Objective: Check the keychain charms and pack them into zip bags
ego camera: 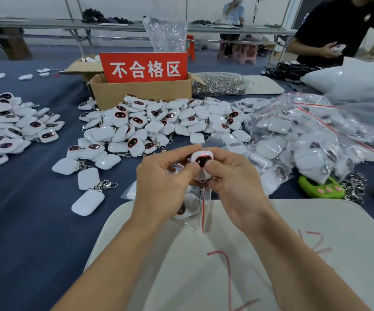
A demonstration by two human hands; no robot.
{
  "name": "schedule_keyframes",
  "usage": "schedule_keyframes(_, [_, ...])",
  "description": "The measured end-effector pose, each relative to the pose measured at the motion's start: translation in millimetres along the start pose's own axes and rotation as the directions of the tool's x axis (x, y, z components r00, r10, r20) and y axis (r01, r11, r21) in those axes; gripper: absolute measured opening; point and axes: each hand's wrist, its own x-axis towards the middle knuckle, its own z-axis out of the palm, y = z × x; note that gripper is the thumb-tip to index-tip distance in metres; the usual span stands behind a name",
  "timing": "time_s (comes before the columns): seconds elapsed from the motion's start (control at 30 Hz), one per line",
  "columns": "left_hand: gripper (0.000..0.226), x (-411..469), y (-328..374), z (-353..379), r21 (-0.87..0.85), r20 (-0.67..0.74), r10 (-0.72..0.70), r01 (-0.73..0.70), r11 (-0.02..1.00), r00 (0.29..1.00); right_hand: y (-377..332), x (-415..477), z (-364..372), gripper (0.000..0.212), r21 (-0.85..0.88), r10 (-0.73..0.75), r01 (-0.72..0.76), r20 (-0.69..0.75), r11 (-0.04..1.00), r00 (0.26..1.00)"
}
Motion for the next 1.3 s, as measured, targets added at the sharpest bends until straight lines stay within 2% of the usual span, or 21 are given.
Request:
schedule_keyframes(0.2, [0.025,-0.1,1.8,0.6,-0.103,0.020,-0.034,0.036,0.994,0.999,-2.8,-3.1,-1.3,0.031,-0.009,0.027,-0.027,0.031,1.000,0.999])
schedule_keyframes(0.43, [0.028,2.6,-0.8,-3.3,-0.144,-0.019,-0.109,0.105,0.984,0.994,-1.1,-5.3,4.4,0.030,-0.022,0.057,-0.056,0.064,0.998,0.996])
schedule_keyframes(0.67, [0.030,2.9,0.7,-5.3,-0.167,0.009,-0.088,0.088,0.982,0.996,-3.5,-4.4,3.2,0.037,-0.007,0.055,-0.054,0.097,0.998,0.994])
schedule_keyframes(1.1, [0.036,-0.3,2.3,-3.1,-0.067,0.015,-0.001,0.002,0.998,1.000,-4.0,-4.9,1.3,0.041,-0.107,0.011,-0.006,0.047,0.994,0.999])
schedule_keyframes(1.2, [0.034,-0.2,1.8,-2.7,0.015,-0.011,0.010,-0.010,1.000,1.000,-4.7,-4.6,1.2,0.041,-0.126,0.015,-0.011,0.037,0.992,0.999])
schedule_keyframes(1.3, [0.031,-0.6,0.5,-2.4,0.114,-0.047,0.030,-0.024,0.993,0.998,-4.4,-4.8,-0.4,0.039,-0.136,0.027,-0.034,-0.051,0.990,0.998])
